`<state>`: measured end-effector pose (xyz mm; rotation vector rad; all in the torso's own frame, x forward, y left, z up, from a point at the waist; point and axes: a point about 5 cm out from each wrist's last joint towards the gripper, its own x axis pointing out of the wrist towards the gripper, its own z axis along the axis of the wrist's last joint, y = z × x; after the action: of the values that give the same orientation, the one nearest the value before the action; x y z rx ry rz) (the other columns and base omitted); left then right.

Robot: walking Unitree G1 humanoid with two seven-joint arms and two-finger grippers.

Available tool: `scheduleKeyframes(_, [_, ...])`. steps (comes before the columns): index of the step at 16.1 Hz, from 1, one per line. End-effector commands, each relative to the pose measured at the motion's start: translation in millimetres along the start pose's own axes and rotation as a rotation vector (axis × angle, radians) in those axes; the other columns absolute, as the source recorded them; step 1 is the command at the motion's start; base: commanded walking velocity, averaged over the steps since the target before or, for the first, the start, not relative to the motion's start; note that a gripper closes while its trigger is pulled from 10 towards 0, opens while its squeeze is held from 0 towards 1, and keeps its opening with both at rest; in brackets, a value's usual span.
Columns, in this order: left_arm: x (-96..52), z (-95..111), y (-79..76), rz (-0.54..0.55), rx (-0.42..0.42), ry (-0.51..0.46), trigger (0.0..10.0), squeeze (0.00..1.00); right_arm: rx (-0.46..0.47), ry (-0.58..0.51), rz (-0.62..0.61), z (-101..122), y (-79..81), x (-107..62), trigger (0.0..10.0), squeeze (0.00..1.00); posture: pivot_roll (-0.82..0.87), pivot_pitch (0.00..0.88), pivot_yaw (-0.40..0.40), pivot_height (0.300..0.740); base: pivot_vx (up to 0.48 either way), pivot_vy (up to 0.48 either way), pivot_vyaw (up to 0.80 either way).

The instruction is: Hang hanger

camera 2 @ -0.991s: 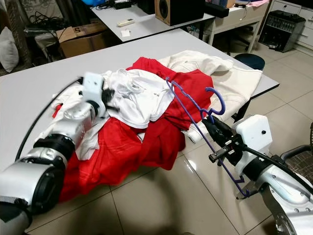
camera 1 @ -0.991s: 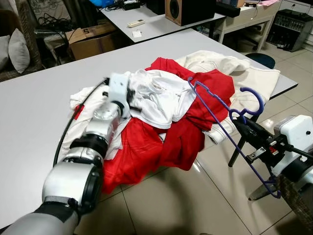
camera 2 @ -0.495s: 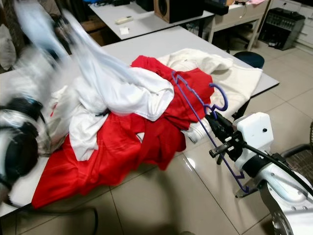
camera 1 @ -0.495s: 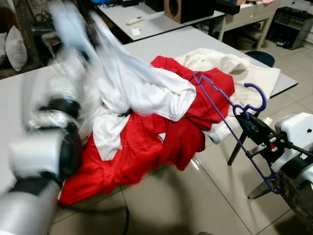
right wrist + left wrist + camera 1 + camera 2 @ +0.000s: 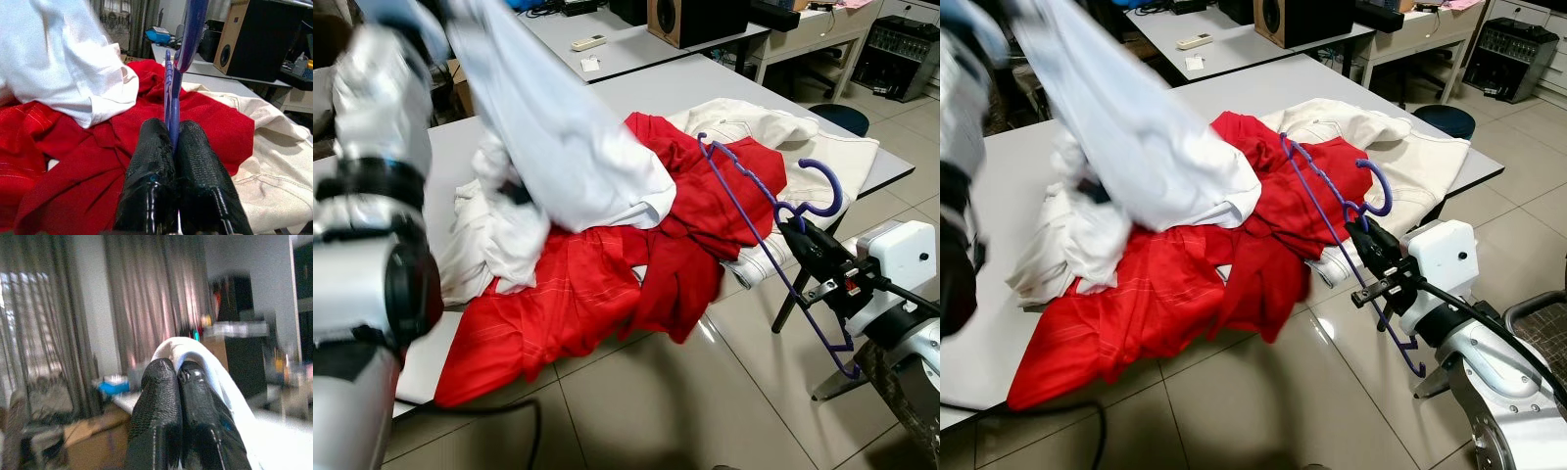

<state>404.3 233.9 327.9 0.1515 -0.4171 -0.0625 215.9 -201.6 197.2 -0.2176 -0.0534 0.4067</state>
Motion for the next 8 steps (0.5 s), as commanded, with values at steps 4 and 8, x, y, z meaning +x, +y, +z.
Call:
scheduleKeyframes(4, [-20.1,-42.0,7.4,-0.020,0.151,0.210,0.0,0.00,0.001,-0.019,0.010,0.7,2.6,4.4,10.0,0.00,-0.13,0.000,0.123,0.740,0.000,0.000,0.00])
scheduleKeyframes(8, [-31.2,-25.6,54.9,0.128,0.238,0.208,0.0,0.00,0.002,-0.020,0.018,0.2,4.0,4.7,10.0,0.00,-0.12,0.000,0.120,0.740,0.000,0.000,0.00])
